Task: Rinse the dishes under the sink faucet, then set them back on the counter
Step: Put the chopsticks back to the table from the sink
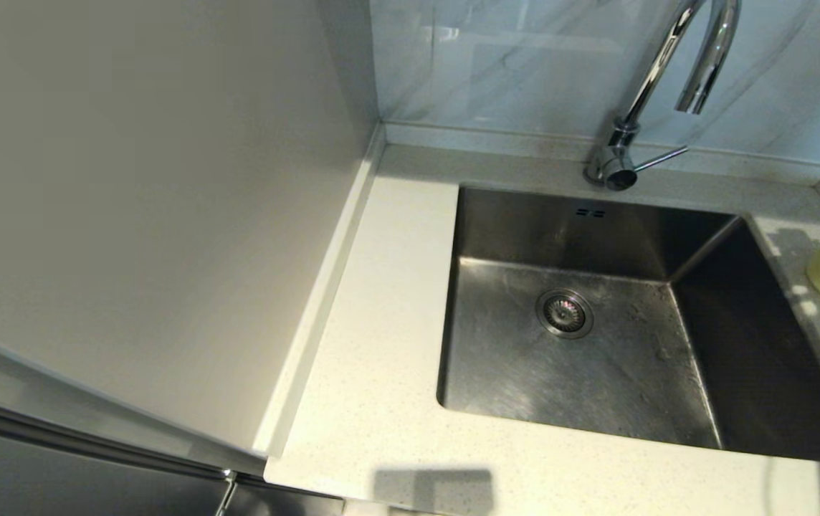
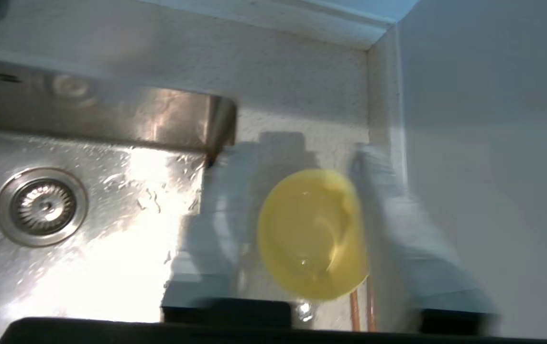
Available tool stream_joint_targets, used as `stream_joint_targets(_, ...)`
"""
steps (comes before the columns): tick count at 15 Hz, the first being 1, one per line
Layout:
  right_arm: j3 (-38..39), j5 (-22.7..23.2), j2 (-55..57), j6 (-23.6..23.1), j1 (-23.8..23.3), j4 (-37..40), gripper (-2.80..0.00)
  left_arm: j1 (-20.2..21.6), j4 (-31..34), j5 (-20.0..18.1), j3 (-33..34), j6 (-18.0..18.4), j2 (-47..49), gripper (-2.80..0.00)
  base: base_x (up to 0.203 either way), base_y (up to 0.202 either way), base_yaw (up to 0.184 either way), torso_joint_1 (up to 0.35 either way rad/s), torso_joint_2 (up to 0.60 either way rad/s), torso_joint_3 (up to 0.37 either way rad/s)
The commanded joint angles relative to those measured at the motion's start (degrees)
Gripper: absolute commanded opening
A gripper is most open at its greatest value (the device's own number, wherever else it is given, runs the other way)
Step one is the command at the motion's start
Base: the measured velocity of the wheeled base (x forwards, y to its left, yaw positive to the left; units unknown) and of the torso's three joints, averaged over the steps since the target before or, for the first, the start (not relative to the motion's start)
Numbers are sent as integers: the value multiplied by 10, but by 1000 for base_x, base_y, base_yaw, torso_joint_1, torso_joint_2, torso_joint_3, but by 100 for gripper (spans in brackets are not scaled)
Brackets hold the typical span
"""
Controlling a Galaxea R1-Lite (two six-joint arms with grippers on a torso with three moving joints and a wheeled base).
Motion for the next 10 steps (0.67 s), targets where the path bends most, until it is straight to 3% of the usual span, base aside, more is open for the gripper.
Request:
stream_joint_targets(1,17,1,-38,3,2,6,-280,0,0,0,0,0,-2,-280,0,0,0,0,0,0)
stream_joint_targets(3,32,1,-74,32,15,34,-280,0,0,0,0,0,-2,-280,0,0,0,0,0,0)
stream_joint_targets(7,59,3,-166,74,34,178,-280,0,0,0,0,0,-2,-280,0,0,0,0,0,0)
stream_joint_targets(10,196,12,-277,76,42,206,-280,0,0,0,0,0,-2,-280,0,0,0,0,0,0)
